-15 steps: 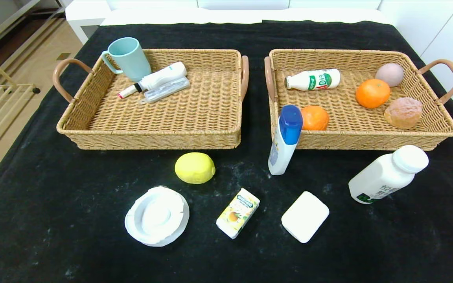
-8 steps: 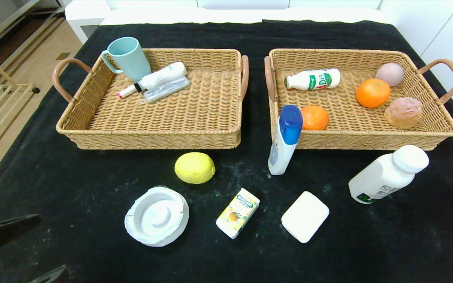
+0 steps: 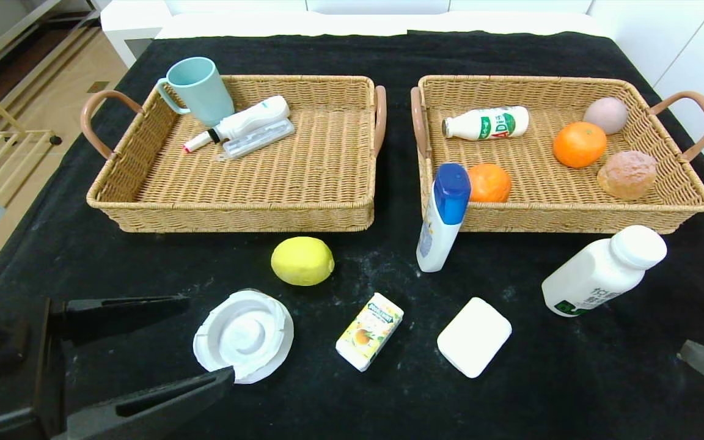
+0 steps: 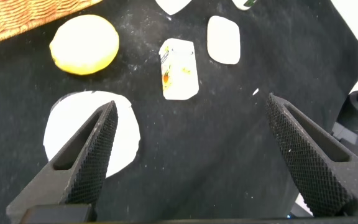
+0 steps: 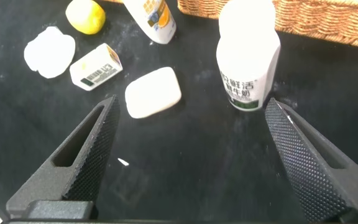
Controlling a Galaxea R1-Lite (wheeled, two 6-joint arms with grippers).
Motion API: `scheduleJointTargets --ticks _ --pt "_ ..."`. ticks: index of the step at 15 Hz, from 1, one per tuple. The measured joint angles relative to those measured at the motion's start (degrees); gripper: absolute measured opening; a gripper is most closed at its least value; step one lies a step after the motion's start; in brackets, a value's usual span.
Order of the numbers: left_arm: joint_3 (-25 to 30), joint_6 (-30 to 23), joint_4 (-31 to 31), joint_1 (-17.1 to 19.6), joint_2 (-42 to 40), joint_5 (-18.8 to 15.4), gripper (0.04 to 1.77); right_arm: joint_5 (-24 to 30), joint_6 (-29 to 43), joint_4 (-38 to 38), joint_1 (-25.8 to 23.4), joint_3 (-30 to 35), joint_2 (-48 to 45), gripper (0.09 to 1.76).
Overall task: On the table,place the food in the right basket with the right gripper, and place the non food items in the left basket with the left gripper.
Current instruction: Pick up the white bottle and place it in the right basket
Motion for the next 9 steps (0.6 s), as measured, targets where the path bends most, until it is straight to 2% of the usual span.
scheduleJointTargets --ticks 9 --pt "-0.94 0.66 0.77 -0.22 0.20 0.69 1.72 -3.72 -0.02 -0.56 1.18 0.12 1.29 1.71"
